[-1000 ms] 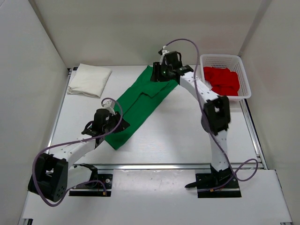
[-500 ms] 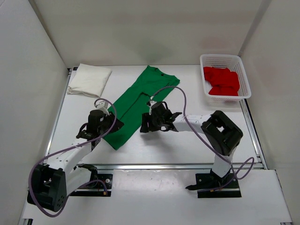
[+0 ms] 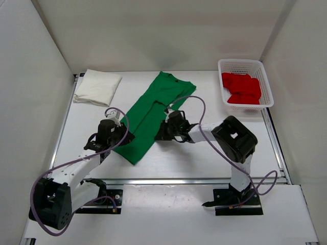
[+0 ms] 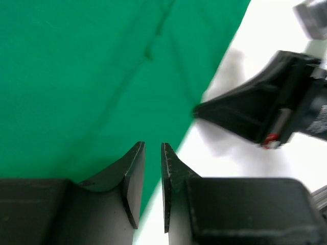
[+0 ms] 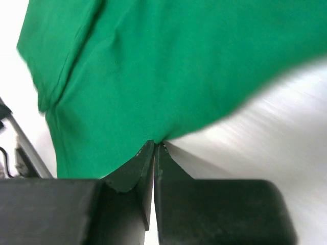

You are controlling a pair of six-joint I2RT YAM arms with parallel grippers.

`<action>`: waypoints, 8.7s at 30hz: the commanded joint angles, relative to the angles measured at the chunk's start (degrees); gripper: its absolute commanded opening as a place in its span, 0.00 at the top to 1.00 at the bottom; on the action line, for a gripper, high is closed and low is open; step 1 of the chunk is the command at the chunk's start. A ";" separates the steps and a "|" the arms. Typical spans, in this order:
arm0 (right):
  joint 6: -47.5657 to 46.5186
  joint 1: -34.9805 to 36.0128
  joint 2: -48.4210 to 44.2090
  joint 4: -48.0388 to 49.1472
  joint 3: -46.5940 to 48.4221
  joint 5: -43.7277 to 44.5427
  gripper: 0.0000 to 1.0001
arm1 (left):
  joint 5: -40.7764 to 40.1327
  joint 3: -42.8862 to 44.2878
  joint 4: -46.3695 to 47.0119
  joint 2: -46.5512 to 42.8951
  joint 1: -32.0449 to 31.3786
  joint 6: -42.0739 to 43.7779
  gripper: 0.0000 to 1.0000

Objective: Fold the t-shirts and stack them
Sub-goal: Rotate the tshirt 90 degrees, then grab the bottom of the folded rectangular tshirt with both arms, then fold the folded rectangular tshirt in 1/3 of the way, then grab one side of the 2/3 rectangular tshirt with both arms, then fold the long partially folded tshirt into a neat square, then smooth out wrinkles on the folded tshirt

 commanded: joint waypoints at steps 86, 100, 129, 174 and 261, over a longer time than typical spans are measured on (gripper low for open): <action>-22.62 -30.85 -7.20 -24.91 17.29 -2.47 0.63 | 2.98 37.88 8.10 40.58 -1.10 -4.67 0.60; -17.53 -21.28 -12.31 -12.79 -2.13 -5.36 1.00 | 4.99 20.40 16.62 39.43 -12.27 -7.30 0.67; -16.73 -14.26 -22.36 -11.73 -10.08 -7.37 1.00 | 0.69 -2.55 7.31 8.32 -14.38 -3.43 0.60; -13.75 -23.11 -40.79 -9.44 -35.35 -4.03 0.61 | -0.71 -5.45 11.34 17.72 -17.55 -5.18 0.49; -15.15 -27.87 0.62 -12.79 7.64 -11.60 1.00 | 7.63 15.48 22.86 42.61 -6.47 -12.23 0.69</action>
